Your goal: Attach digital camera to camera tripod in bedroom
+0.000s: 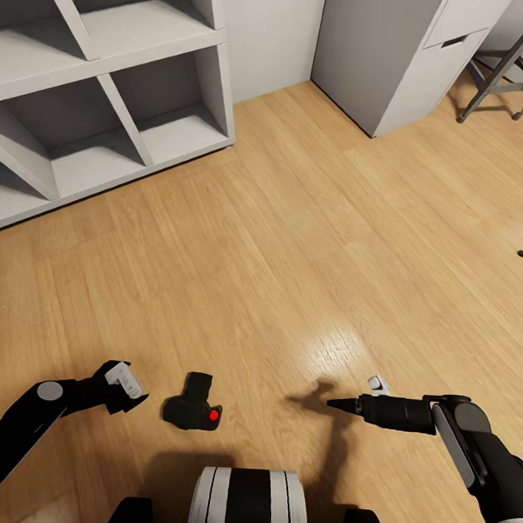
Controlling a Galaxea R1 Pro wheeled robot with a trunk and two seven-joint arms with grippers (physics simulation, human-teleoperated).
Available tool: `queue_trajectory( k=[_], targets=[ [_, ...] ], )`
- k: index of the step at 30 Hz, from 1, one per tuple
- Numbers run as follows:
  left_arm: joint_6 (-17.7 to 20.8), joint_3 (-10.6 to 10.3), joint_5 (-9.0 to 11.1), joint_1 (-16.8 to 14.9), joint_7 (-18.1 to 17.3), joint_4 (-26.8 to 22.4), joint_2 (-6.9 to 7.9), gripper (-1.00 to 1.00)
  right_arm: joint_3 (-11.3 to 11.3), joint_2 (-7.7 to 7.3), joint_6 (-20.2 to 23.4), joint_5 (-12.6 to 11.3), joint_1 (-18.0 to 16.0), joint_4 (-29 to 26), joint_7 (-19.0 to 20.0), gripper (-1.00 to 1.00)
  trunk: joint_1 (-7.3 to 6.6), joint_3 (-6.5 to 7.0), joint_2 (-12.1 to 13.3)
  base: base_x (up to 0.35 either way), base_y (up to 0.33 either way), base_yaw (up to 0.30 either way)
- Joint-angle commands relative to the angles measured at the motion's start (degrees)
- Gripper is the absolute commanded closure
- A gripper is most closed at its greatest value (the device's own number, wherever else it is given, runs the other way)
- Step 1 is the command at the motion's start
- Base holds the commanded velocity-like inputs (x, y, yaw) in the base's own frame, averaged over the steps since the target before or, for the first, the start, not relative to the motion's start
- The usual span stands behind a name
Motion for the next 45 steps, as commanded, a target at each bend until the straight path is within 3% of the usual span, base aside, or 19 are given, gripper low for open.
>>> queue_trajectory(
  k=[1, 8, 12, 13, 15, 16, 20, 24, 33, 40, 45],
  targets=[
    [0.3, 0.0, -0.2, 0.0, -0.3, 0.4, -0.07, -1.0, 0.0, 0.03, 0.2, 0.2, 0.0, 0.0, 0.3, -1.0, -0.01, -0.03, 0.0, 0.0, 0.0, 0.0],
    [0.2, 0.4, 0.7, 0.0, -0.4, 3.7, -0.33, -1.0, 0.0, 0.01, 0.2, 0.2, 0.0, 0.0, 0.3, -1.0, -0.01, -0.03, 0.0, 0.0, 0.0, 0.0],
    [-8.4, 0.1, 0.9, 0.0, -0.4, 5.8, 0.08, -1.0, 0.0, -0.01, 0.2, 0.2, 0.0, 0.0, 0.3, -1.0, -0.01, -0.03, 0.0, 0.0, 0.0, 0.0],
    [-13.2, 0.1, 0.9, 0.0, -0.5, 6.5, 0.16, -1.0, 0.0, -0.01, 0.2, 0.2, 0.0, 0.0, 0.3, -1.0, -0.01, -0.03, 0.0, 0.0, 0.0, 0.0],
    [-18.1, 0.1, 0.9, 0.0, -0.8, 7.7, 0.24, -1.0, 0.0, -0.01, 0.2, 0.2, 0.0, 0.0, 0.3, -1.0, -0.01, -0.03, 0.0, 0.0, 0.0, 0.0],
    [-22.9, 0.1, 1.0, 0.0, -1.4, 9.4, 0.26, -1.0, 0.0, 0.02, 0.2, 0.2, 0.0, 0.0, 0.3, -1.0, -0.01, -0.03, 0.0, 0.0, 0.0, 0.0],
    [-29.8, 0.2, 0.9, 0.0, -3.1, 14.1, 0.24, -1.0, 0.0, 0.06, 0.2, 0.2, 0.0, 0.0, 0.1, -1.0, -0.01, -0.03, 0.0, 0.0, 0.0, 0.0],
    [-32.8, 0.2, 0.8, 0.0, -4.3, 17.4, 0.39, -1.0, 0.0, 0.16, 0.2, 0.2, 0.0, 0.0, -0.8, -1.0, -0.01, -0.03, 0.0, 0.0, 0.0, 0.0],
    [-33.5, 0.3, 0.5, 0.0, -4.5, 18.1, 0.82, -1.0, 0.0, 0.25, 0.2, 0.2, 0.0, 0.0, -1.2, -1.0, -0.01, -0.03, 0.0, 0.0, 0.0, 0.0],
    [-33.7, 0.5, 0.5, 0.0, -4.0, 18.8, 0.34, -1.0, 0.0, 0.29, 0.2, 0.2, 0.0, 0.0, -1.3, -1.0, -0.01, -0.03, 0.0, 0.0, 0.0, 0.0],
    [-34.5, 0.1, 0.2, 0.0, -5.3, 18.1, 0.4, -1.0, 0.0, 0.28, 0.2, 0.2, 0.0, 0.0, -1.3, -1.0, -0.01, -0.03, 0.0, 0.0, 0.0, 0.0]
  ],
)
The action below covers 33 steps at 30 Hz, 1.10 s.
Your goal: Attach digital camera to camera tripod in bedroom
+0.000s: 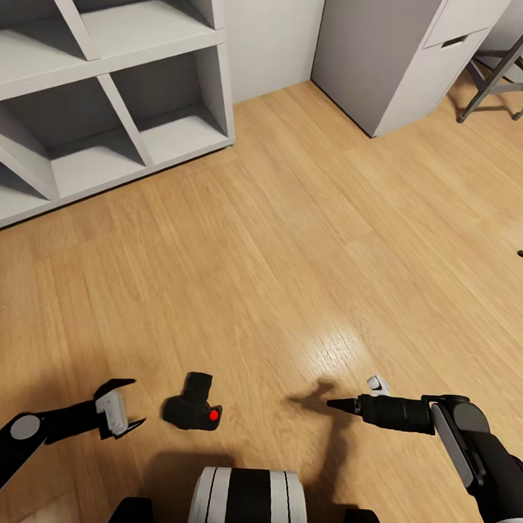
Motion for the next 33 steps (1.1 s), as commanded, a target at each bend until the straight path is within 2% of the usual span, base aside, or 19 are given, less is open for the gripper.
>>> queue_trajectory(
  k=[1, 3, 4, 6, 7, 19, 24, 33],
  targets=[
    [-0.8, -0.1, -0.6, 0.0, -0.6, -0.3, 0.12, -1.0, 0.0, -0.01, 0.2, 0.2, 0.0, 0.0, 0.3, -1.0, -0.01, -0.03, 0.0, 0.0, 0.0, 0.0],
    [-2.5, -0.2, -1.1, 0.0, -3.0, -0.7, 0.24, -1.0, 0.0, -0.01, 0.2, 0.2, 0.0, 0.0, 0.3, -1.0, -0.01, -0.03, 0.0, 0.0, 0.0, 0.0],
    [-7.2, -0.1, -2.6, -0.1, -9.7, -1.2, 0.23, -1.0, 0.0, -0.02, 0.2, 0.2, 0.0, 0.0, 0.3, -1.0, -0.01, -0.03, 0.0, 0.0, 0.0, 0.0],
    [-9.2, 0.0, -3.2, -0.1, -12.6, -1.2, 0.15, -1.0, 0.0, -0.02, 0.2, 0.2, 0.0, 0.0, 0.3, -1.0, -0.01, -0.03, 0.0, 0.0, 0.0, 0.0],
    [-11.5, 0.0, -4.0, -0.2, -16.3, -1.5, 0.15, -1.0, 0.0, -0.03, 0.2, 0.2, 0.0, 0.0, 0.3, -1.0, -0.01, -0.03, 0.0, 0.0, 0.0, 0.0],
    [-12.5, 0.1, -4.7, -0.2, -18.0, -1.8, 0.05, -1.0, 0.0, 0.05, 0.1, 0.2, 0.0, 0.0, 0.1, -1.0, -0.01, -0.03, 0.0, 0.0, 0.0, 0.0],
    [-12.4, 0.1, -5.7, -0.3, -18.0, -1.9, -0.09, -1.0, 0.0, 0.06, 0.1, 0.2, 0.0, 0.0, -0.2, -1.0, -0.01, -0.03, 0.0, 0.0, 0.0, 0.0],
    [-9.9, 0.2, -7.6, -0.3, -14.5, -1.9, -1.08, -1.0, 0.0, 0.04, 0.1, 0.2, 0.0, -0.1, -0.4, -1.0, -0.01, -0.03, 0.0, 0.0, 0.0, 0.0]
  ],
)
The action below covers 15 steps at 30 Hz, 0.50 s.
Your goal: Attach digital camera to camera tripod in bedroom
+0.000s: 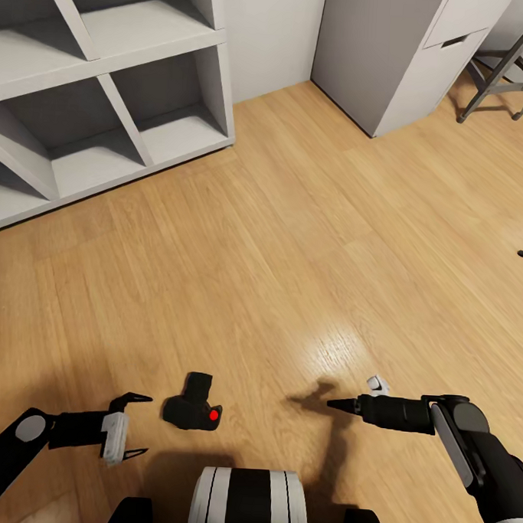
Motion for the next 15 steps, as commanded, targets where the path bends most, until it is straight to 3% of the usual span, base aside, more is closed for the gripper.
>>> queue_trajectory(
  k=[1, 4, 5, 8, 15],
  targets=[
    [0.2, -0.1, -0.6, 0.0, 0.7, -0.1, -0.1, -1.0, 0.0, -0.01, 0.2, 0.2, 0.0, 0.0, 0.3, -1.0, -0.01, -0.03, 0.0, 0.0, 0.0, 0.0],
    [2.5, -0.1, -2.5, 0.0, 3.4, -0.8, -1.1, -1.0, 0.0, -0.03, 0.2, 0.1, 0.0, 0.0, 0.3, -1.0, -0.01, -0.03, 0.0, 0.0, 0.0, 0.0],
    [3.5, -0.1, -4.0, 0.0, 4.4, -1.7, -1.84, -1.0, 0.0, 0.0, 0.2, 0.2, 0.0, 0.0, 0.3, -1.0, -0.01, -0.03, 0.0, 0.0, 0.0, 0.0],
    [5.1, -0.1, -5.8, 0.0, 5.1, -3.0, -2.8, -1.0, 0.0, -0.02, 0.2, 0.1, 0.0, 0.0, 0.3, -1.0, -0.01, -0.03, 0.0, 0.0, 0.0, 0.0],
    [8.3, -0.1, -7.4, 0.0, 5.7, -5.1, -4.25, -1.0, 0.0, -0.06, 0.2, 0.1, -0.1, 0.0, 0.4, -1.0, -0.01, -0.03, 0.0, 0.0, 0.0, 0.0]
  ],
)
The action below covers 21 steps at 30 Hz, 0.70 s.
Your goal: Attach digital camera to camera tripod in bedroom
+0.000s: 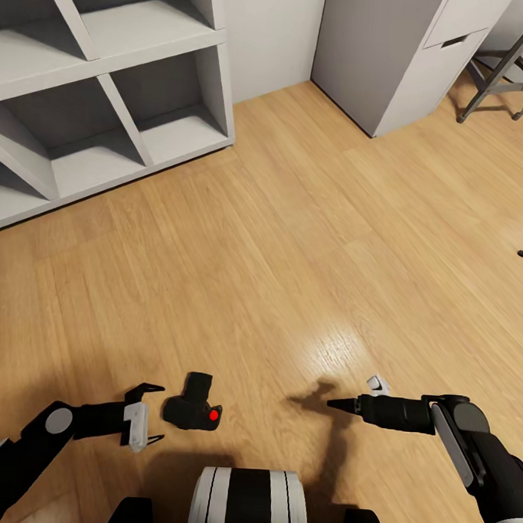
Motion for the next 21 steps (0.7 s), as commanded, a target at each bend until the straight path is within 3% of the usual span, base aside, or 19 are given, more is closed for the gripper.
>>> queue_trajectory(
  k=[1, 16, 18, 21],
  targets=[
    [0.0, -0.1, -0.6, 0.0, 0.1, -0.4, -0.18, -1.0, 0.0, 0.0, 0.2, 0.2, 0.0, 0.0, 0.3, -1.0, -0.01, -0.03, 0.0, 0.0, 0.0, 0.0],
    [0.6, -0.1, -1.3, -0.1, 0.2, -1.3, -1.24, -1.0, 0.0, -0.05, 0.3, 0.2, 0.0, 0.0, 0.5, -1.0, -0.01, -0.03, 0.0, 0.0, 0.0, 0.0],
    [0.6, -0.1, -2.0, -0.1, 0.2, -1.3, -1.6, -1.0, -0.1, -0.1, 0.3, 0.2, 0.0, 0.0, 0.5, -1.0, -0.01, -0.03, 0.0, 0.0, 0.0, 0.0],
    [0.7, -0.1, -5.2, -0.1, 0.2, -1.3, -2.72, -1.0, -0.1, -0.18, 0.3, 0.2, 0.0, 0.0, 0.5, -1.0, -0.01, -0.03, 0.0, 0.0, 0.0, 0.0]
  ],
)
